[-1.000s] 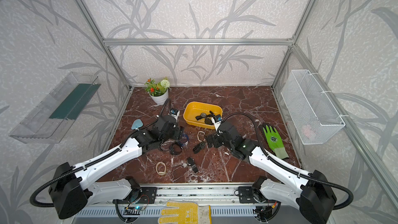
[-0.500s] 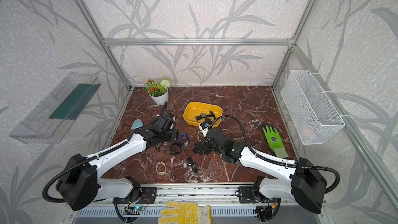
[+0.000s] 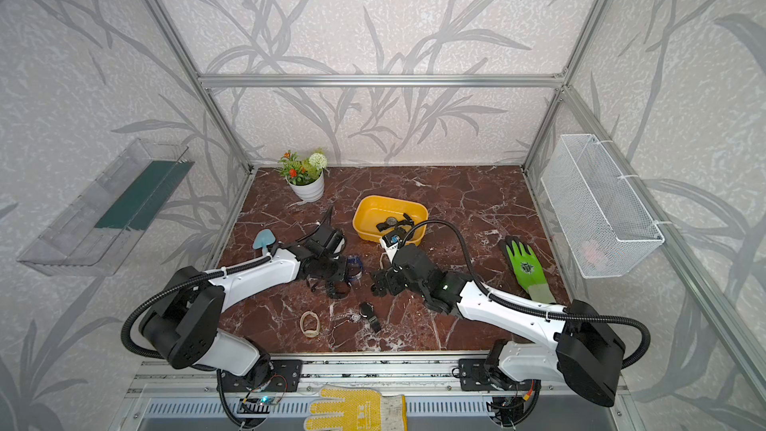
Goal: Put the watch into the storage box
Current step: Pick up the watch at the center of the board.
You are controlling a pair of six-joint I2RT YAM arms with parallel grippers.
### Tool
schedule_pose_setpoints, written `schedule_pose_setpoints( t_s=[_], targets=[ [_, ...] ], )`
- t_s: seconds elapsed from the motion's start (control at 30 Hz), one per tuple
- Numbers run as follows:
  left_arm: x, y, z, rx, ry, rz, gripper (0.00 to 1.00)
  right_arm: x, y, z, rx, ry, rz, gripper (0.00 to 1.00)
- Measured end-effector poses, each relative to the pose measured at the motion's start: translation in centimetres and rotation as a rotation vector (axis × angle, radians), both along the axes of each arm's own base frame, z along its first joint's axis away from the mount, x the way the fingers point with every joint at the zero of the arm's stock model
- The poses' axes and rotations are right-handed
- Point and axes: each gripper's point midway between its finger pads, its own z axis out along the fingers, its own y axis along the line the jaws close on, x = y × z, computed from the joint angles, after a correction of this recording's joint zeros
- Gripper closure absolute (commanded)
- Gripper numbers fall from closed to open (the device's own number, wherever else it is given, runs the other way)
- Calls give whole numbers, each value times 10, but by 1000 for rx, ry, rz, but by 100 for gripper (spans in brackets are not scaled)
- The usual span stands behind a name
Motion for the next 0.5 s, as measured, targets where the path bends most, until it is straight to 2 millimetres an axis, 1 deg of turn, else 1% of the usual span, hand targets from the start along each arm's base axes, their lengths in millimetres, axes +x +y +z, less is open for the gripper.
schedule_pose_setpoints(
  t_s=[0.13, 0.4, 0.5],
  targets=[
    [3, 1, -2, 1, 5, 10, 61, -3, 2, 0, 0, 0, 10, 1],
    [17, -7, 4, -25, -22, 26, 60, -4, 4, -2, -4, 5, 16, 1],
    [23, -9, 5, -26, -24, 30, 62, -4, 4, -4, -7, 7, 16, 1]
  ],
)
